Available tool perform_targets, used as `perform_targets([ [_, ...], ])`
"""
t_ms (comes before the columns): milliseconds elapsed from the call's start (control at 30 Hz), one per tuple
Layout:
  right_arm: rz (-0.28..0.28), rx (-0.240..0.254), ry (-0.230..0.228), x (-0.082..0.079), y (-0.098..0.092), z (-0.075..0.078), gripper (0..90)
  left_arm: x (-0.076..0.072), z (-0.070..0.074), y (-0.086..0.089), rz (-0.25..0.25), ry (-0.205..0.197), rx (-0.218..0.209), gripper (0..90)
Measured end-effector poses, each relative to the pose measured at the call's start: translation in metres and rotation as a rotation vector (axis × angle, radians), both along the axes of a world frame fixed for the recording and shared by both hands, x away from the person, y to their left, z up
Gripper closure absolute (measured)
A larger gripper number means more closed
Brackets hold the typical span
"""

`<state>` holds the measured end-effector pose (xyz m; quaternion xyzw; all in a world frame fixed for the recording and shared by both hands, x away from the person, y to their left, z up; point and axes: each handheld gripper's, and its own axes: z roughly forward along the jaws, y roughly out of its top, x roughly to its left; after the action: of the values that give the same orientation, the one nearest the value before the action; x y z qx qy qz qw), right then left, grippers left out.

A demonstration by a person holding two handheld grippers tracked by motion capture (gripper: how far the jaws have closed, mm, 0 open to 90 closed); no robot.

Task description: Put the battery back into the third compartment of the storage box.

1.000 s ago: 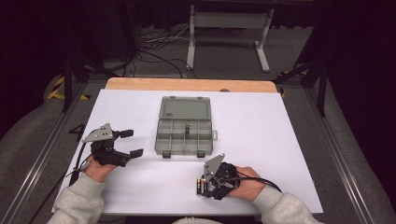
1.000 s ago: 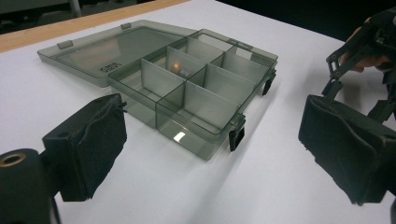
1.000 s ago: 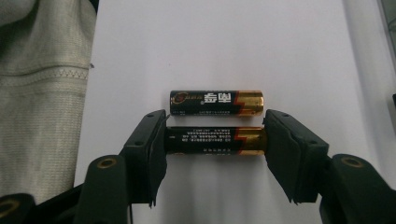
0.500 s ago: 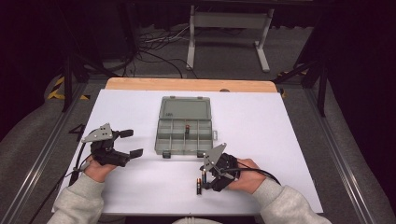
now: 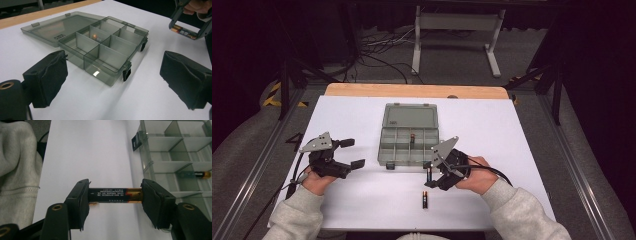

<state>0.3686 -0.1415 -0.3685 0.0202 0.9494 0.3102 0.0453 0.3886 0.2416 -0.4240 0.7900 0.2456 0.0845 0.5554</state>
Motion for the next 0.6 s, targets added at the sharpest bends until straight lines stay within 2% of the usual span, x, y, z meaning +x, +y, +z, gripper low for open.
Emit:
perform_targets([
  [167, 0.003, 0.021, -0.001, 0.008, 0.0, 0.01, 41.7, 0.0, 0.0, 0.0, 0.0, 0.003, 0.0, 8.2],
  [600, 0.001, 0.023, -0.03, 0.025, 0.003, 0.032, 41.7, 0.0, 0.0, 0.0, 0.001, 0.002, 0.002, 8.2],
])
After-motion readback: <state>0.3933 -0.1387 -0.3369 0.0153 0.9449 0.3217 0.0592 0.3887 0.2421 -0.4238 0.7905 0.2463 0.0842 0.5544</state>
